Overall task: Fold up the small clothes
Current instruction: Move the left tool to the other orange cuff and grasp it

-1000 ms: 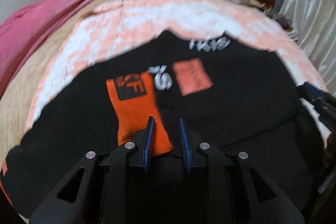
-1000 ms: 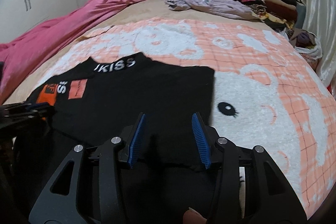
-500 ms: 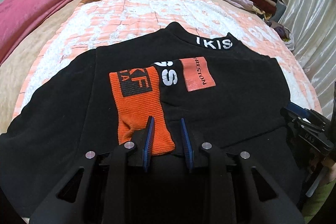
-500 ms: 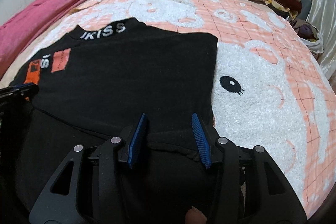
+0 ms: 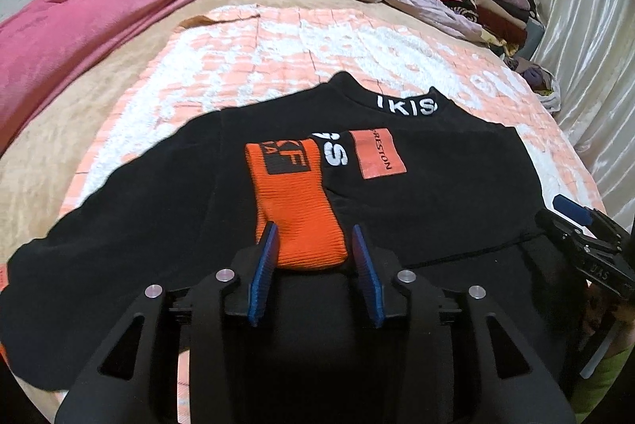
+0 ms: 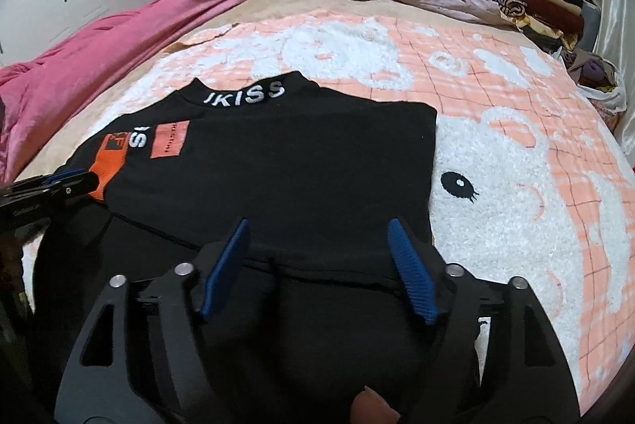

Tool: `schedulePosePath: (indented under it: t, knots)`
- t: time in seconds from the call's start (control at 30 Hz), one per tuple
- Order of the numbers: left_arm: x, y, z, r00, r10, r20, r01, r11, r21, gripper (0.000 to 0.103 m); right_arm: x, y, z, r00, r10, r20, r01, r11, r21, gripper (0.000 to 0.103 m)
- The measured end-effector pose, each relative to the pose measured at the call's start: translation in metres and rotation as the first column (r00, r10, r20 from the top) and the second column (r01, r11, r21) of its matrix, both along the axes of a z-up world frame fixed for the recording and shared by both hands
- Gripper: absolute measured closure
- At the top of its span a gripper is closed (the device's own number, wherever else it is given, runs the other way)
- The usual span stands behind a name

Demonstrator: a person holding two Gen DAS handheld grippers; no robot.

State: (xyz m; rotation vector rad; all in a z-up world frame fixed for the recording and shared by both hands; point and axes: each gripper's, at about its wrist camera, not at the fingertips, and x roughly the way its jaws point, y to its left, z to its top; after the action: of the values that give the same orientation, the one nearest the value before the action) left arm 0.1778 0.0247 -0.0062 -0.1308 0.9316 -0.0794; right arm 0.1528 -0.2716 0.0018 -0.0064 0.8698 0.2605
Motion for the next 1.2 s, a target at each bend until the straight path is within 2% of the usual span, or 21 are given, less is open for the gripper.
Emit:
schedulePosePath:
  t: [0.07,0.23,0.37,0.63,0.7,0.93,1.2]
  knots:
    - [-0.005,0.002,0.005,1.0,0.014,0.02,-0.014,1.0,0.015,0.064,-0.002,0.0,0.002,1.0,0.0,0.01,0.0,1.0,0.006,0.033]
    - [-0.017,0.009,0.014,0.998,0.037,0.056,-0.038,0.999,0.024,0.052,-0.007,0.004,0.008,0.999,0.008,0.035,-0.009,1.0,0.025,0.025]
    - [-0.028,0.014,0.021,0.996,0.055,0.076,-0.057,0.998,0.016,0.039,-0.014,0.012,0.015,0.997,0.028,0.069,-0.03,0.999,0.021,0.019]
    - [-0.05,0.028,0.035,0.989,0.092,0.117,-0.091,0.996,-0.013,0.022,-0.03,0.031,0.028,0.989,0.07,0.127,-0.073,0.997,0.02,0.013]
    - [-0.054,0.032,0.037,0.987,0.1,0.123,-0.099,0.995,-0.013,0.015,-0.034,0.035,0.032,0.987,0.076,0.139,-0.081,0.996,0.031,0.012]
    - [-0.068,0.053,0.041,0.981,0.147,0.124,-0.146,0.989,-0.022,0.01,-0.05,0.054,0.046,0.979,0.112,0.171,-0.123,0.99,0.061,0.01]
    - [-0.092,0.089,0.044,0.966,0.226,0.125,-0.222,0.974,-0.04,0.007,-0.067,0.092,0.052,0.965,0.192,0.181,-0.203,0.978,0.045,0.01]
